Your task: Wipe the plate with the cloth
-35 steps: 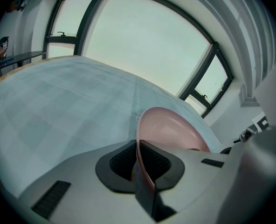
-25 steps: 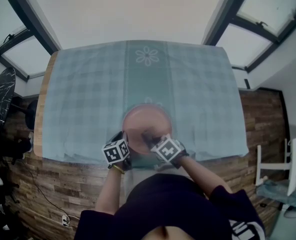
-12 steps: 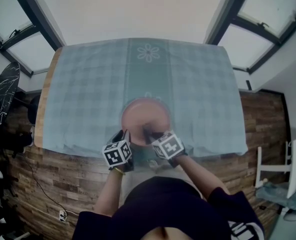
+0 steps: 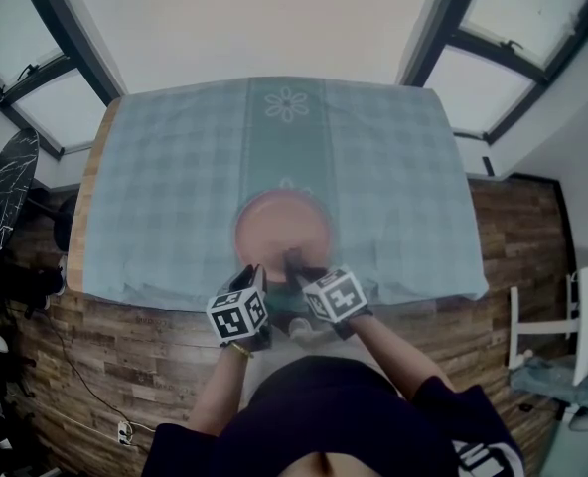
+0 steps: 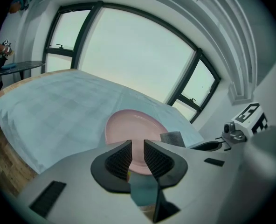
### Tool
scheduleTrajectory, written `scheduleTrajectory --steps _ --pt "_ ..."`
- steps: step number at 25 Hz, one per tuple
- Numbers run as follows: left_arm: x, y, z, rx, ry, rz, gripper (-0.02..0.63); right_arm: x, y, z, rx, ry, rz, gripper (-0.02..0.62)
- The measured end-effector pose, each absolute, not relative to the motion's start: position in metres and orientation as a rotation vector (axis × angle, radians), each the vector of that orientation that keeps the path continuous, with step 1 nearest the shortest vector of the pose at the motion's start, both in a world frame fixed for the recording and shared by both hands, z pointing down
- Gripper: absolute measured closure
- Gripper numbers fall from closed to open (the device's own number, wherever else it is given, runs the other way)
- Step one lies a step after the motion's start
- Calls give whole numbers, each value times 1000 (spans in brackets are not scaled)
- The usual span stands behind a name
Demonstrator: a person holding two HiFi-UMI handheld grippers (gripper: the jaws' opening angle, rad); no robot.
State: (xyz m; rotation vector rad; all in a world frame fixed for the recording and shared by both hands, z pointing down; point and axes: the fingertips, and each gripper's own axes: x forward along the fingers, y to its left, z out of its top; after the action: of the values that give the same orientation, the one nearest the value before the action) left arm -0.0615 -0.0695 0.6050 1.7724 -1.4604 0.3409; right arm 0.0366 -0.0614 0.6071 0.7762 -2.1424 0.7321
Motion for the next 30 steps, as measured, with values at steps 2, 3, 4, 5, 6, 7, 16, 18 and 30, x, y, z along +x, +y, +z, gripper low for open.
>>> scheduleTrajectory --steps 2,3,4,5,6,7,16,18,30 --pt "-57 -66 603 1792 -1445 349 520 36 -58 606 789 -2148 770 561" --pt "-55 -64 602 1800 -1440 351 525 36 -56 604 797 -2150 784 561" --pt "-54 -63 601 1808 -1435 351 529 36 -55 602 805 -2152 795 561" --pt "-52 -61 599 1816 -1429 350 534 36 -53 601 813 -2154 803 561" --pt "-51 -59 598 1823 -1422 347 537 35 -52 600 822 -2155 809 561" --pt "-50 -57 596 1830 -1416 344 538 35 -50 599 832 -2157 817 561" --pt "-51 -24 583 1889 -1371 360 554 25 -23 587 911 -2166 868 561" --pt "-53 -14 580 1898 -1359 365 555 22 -13 584 931 -2163 876 561" --pt "-67 47 560 1942 -1330 378 560 10 53 566 1013 -2165 920 561"
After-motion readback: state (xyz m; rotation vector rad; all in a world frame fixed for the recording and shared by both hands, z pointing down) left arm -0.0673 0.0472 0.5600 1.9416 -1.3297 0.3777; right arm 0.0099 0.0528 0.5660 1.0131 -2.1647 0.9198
